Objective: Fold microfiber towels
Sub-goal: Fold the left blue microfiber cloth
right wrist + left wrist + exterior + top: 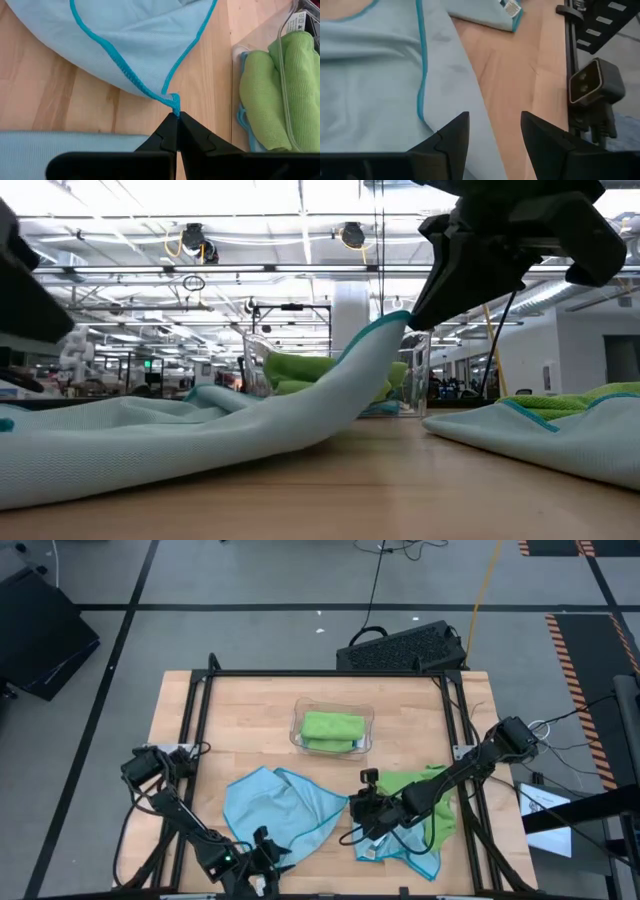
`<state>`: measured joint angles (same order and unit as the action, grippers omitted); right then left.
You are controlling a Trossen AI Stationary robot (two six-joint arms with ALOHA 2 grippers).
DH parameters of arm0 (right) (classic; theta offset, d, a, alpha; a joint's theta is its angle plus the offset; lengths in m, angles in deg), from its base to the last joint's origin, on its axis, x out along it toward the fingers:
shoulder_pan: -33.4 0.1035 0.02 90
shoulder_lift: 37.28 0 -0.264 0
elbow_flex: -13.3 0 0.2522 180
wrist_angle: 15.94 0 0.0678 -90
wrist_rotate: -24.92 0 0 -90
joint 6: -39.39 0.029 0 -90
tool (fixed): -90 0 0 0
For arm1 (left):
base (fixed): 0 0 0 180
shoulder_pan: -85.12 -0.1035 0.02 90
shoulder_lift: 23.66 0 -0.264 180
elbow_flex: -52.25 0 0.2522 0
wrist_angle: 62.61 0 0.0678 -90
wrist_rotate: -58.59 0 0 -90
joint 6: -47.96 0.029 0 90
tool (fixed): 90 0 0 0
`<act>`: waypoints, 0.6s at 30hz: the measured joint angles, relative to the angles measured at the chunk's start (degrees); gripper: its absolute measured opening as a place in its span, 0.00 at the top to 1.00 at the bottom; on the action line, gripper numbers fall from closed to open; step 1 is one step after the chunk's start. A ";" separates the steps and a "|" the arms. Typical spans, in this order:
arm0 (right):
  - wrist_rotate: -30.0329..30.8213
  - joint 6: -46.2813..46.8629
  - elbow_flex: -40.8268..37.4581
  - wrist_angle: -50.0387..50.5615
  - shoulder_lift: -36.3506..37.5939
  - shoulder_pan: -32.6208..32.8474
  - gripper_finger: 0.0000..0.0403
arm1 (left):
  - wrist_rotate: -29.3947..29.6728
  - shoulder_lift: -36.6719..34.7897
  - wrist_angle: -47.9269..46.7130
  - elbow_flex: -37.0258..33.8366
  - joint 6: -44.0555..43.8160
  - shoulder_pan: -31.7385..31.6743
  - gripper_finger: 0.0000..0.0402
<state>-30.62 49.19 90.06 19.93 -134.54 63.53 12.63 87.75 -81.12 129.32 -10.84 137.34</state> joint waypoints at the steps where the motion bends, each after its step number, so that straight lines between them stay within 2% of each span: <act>1: -0.02 0.00 0.00 0.02 -0.01 0.05 1.00 | 0.22 0.00 -0.29 0.00 0.22 -0.10 0.55; 3: -0.07 0.00 0.00 0.02 0.00 0.28 1.00 | 1.54 0.00 -2.95 0.00 -1.72 -0.10 0.55; 6: -0.18 -0.04 0.00 0.02 0.00 0.37 1.00 | 1.42 0.00 -10.03 0.00 -10.17 -0.28 0.55; 10: -0.20 -0.10 0.00 0.02 0.00 0.37 1.00 | -4.32 0.00 -18.92 -0.07 -21.77 -0.75 0.55; 12: -0.20 -0.08 0.00 0.01 0.00 0.37 1.00 | -5.52 0.00 -19.13 -0.09 -22.86 -0.82 0.55; 18: -0.20 -0.06 0.00 0.00 0.00 0.37 1.00 | -5.54 0.00 -14.69 -0.09 -18.20 -0.80 0.55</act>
<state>-30.82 49.12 90.06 19.93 -134.54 63.90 7.09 87.75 -95.81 129.23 -29.04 136.54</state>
